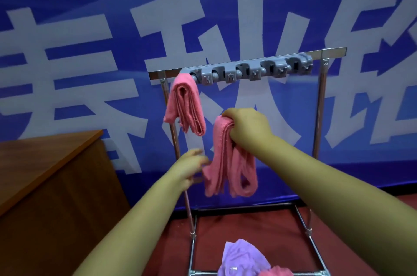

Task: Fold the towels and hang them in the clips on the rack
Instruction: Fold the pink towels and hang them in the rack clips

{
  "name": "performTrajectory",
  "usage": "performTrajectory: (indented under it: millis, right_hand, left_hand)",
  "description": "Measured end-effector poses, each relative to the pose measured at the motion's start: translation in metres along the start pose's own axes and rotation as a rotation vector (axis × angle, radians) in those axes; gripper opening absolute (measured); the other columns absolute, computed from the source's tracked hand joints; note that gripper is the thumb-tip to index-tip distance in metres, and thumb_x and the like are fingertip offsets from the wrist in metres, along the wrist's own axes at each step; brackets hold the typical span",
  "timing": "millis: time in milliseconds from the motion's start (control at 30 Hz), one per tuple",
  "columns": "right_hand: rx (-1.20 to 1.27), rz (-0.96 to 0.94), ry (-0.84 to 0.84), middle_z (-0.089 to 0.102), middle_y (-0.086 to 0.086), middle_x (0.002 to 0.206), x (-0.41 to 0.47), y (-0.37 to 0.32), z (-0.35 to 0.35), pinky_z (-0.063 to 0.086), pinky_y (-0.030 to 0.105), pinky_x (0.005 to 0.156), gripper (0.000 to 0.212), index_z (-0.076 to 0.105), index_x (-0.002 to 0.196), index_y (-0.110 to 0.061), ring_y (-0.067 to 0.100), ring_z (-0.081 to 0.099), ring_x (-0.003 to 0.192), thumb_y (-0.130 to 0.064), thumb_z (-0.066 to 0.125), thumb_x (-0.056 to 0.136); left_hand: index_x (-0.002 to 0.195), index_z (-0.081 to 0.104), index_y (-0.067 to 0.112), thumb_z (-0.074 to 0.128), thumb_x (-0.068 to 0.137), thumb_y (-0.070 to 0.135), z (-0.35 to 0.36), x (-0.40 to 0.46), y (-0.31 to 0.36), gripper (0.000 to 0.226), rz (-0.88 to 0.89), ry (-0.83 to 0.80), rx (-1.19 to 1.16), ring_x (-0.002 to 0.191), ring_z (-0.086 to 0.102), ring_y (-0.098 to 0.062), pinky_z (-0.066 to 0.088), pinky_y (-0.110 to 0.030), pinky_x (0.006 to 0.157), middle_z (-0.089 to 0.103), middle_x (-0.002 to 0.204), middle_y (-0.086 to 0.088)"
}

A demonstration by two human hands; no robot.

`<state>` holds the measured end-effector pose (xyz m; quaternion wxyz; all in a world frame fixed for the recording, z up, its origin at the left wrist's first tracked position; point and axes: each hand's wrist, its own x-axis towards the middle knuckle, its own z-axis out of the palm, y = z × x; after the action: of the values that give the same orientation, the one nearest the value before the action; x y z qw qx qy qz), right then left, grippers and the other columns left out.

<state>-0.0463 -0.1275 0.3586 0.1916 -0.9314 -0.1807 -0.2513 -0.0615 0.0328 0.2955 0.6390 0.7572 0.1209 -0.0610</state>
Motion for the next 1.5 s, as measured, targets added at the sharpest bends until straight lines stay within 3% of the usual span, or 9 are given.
performTrajectory:
  millis: [167,367,533,733,900,1033,1200,1433,1500]
  right_hand:
    - [-0.108,-0.025,-0.037,0.068,0.007,0.102,0.005,-0.012,-0.005,0.037,0.030,0.062,0.036,0.060,0.113,-0.016,0.030,0.060,0.098,-0.006,0.048,0.081]
    - [-0.145,-0.018,-0.032,0.068,0.007,0.100,0.007,-0.004,-0.015,0.036,0.029,0.061,0.032,0.061,0.111,-0.014,0.029,0.060,0.094,-0.005,0.051,0.082]
    - [-0.085,-0.022,-0.002,0.067,0.008,0.098,0.006,-0.007,-0.019,0.032,0.029,0.062,0.020,0.060,0.103,-0.011,0.029,0.059,0.094,-0.008,0.047,0.088]
    - [-0.058,-0.035,0.035,0.065,0.008,0.115,0.014,-0.009,-0.021,0.045,0.034,0.076,0.040,0.054,0.126,-0.013,0.029,0.058,0.107,-0.009,0.046,0.087]
    - [-0.064,-0.015,0.035,0.061,0.007,0.121,0.030,-0.008,-0.026,0.043,0.033,0.078,0.048,0.047,0.133,-0.017,0.028,0.055,0.112,-0.007,0.047,0.087]
    - [-0.045,0.008,0.061,0.062,0.009,0.116,0.049,-0.006,-0.027,0.042,0.034,0.073,0.043,0.052,0.126,-0.014,0.030,0.055,0.108,-0.003,0.047,0.084]
    - [0.105,0.043,0.072,0.065,0.013,0.105,0.085,0.002,-0.013,0.042,0.033,0.068,0.037,0.057,0.115,-0.009,0.033,0.059,0.097,0.000,0.049,0.080]
    - [0.364,0.062,0.117,0.068,0.015,0.102,0.136,0.006,0.003,0.048,0.036,0.079,0.032,0.062,0.108,-0.006,0.033,0.059,0.098,0.000,0.049,0.079]
    - [0.352,0.064,0.126,0.068,0.015,0.104,0.149,0.007,0.006,0.048,0.037,0.080,0.033,0.062,0.109,-0.006,0.033,0.059,0.099,0.002,0.047,0.080]
  left_hand:
    - [0.146,0.010,0.043,0.062,0.064,0.016,0.023,-0.022,0.048,0.101,0.412,-0.240,0.212,0.128,0.042,-0.016,0.042,-0.034,0.098,0.030,0.148,0.002]
    - [0.150,0.000,0.028,0.059,0.083,0.008,0.033,-0.020,0.067,0.092,0.566,-0.013,0.478,0.144,0.018,-0.020,0.027,-0.023,0.094,0.009,0.158,-0.003]
    - [0.149,-0.007,0.026,0.066,0.070,0.032,0.049,-0.010,0.062,0.108,0.615,0.051,0.601,0.135,0.037,-0.021,0.038,-0.033,0.105,0.025,0.153,-0.006]
    - [0.142,0.023,0.018,0.040,0.070,0.052,0.048,0.002,0.068,0.081,0.636,0.220,0.508,0.120,0.053,-0.029,0.046,-0.046,0.097,0.053,0.129,-0.013]
    - [0.133,0.045,0.016,0.052,0.080,0.005,0.035,-0.004,0.103,0.055,0.692,0.280,0.649,0.114,0.055,-0.029,0.045,-0.036,0.089,0.056,0.127,-0.011]
    - [0.127,0.053,0.010,0.047,0.082,0.003,0.027,0.004,0.132,0.046,0.638,0.317,0.632,0.115,0.055,-0.029,0.042,-0.031,0.091,0.059,0.127,-0.012]
    - [0.088,0.063,0.007,0.041,0.080,-0.002,0.020,0.024,0.157,0.025,0.605,0.328,0.583,0.086,0.060,-0.029,0.041,-0.030,0.068,0.066,0.089,-0.012]
    - [0.132,0.048,0.006,0.040,0.084,-0.002,0.015,0.065,0.179,0.049,0.568,0.450,0.395,0.119,0.053,-0.029,0.041,-0.031,0.094,0.056,0.132,-0.015]
    - [0.132,0.046,0.006,0.041,0.086,-0.004,0.010,0.074,0.181,0.047,0.598,0.513,0.479,0.116,0.053,-0.027,0.038,-0.025,0.084,0.056,0.131,-0.014]
